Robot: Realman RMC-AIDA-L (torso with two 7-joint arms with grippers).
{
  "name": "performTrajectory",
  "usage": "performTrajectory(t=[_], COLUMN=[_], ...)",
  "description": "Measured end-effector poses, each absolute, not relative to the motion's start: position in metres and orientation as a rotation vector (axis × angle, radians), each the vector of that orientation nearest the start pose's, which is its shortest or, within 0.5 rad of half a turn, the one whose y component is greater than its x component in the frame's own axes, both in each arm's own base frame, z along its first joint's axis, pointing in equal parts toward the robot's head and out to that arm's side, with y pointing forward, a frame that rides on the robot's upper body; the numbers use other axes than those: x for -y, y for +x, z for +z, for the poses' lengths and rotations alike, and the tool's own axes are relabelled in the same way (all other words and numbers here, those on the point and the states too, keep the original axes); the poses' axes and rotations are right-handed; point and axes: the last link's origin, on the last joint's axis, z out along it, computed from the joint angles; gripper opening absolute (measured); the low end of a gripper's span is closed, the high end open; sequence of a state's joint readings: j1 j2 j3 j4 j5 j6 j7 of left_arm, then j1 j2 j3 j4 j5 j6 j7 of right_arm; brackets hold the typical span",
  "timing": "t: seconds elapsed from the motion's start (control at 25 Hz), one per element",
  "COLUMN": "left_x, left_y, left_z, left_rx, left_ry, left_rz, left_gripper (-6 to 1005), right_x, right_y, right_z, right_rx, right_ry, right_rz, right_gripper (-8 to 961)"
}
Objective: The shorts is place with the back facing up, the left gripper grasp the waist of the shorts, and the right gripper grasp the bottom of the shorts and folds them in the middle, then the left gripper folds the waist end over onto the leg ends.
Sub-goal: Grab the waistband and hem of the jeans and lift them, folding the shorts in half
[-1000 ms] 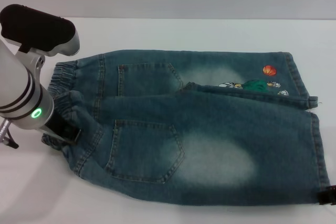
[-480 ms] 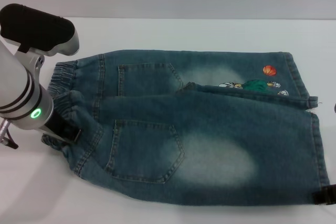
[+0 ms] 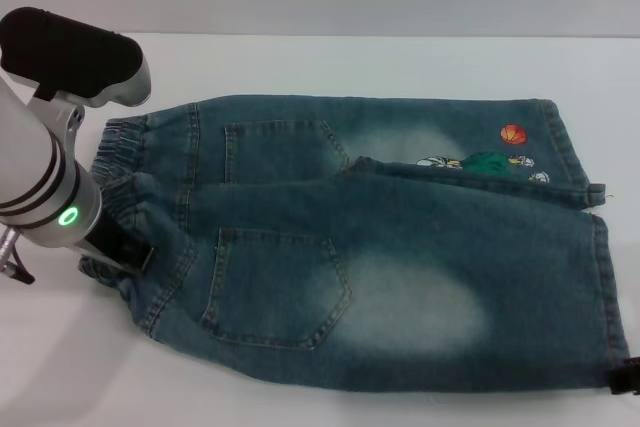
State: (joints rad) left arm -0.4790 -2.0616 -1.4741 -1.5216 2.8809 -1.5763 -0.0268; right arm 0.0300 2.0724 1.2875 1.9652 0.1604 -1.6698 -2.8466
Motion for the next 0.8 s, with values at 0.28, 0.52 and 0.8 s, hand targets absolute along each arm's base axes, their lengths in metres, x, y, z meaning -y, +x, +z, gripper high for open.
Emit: performTrajectory(t=[0.28, 0.52, 0.8], left_x=[-0.3286, -0.3288, -0.3285], left_y=[-0.2027, -0.2024, -0.2023], left_z=[-0.001, -0.0008, -0.0016], left_rx=[1.229, 1.227, 1.227], left_ry=[-2.073, -2.073, -2.075], left_rz=[0.653, 0.649, 0.65], left_gripper=[133, 133, 133], right_x=[-0.2259, -0.2284, -0.2321], right_y=[0.2257, 0.2303, 0.2313], right_z=[0.0151, 0.0137, 0.0118], right_rx=[-1.502, -1.51, -1.501], right_ry=[-1.804, -1.794, -1.797], right_rz=[-0.561, -0.563, -0.54], right_gripper=[586, 585, 585])
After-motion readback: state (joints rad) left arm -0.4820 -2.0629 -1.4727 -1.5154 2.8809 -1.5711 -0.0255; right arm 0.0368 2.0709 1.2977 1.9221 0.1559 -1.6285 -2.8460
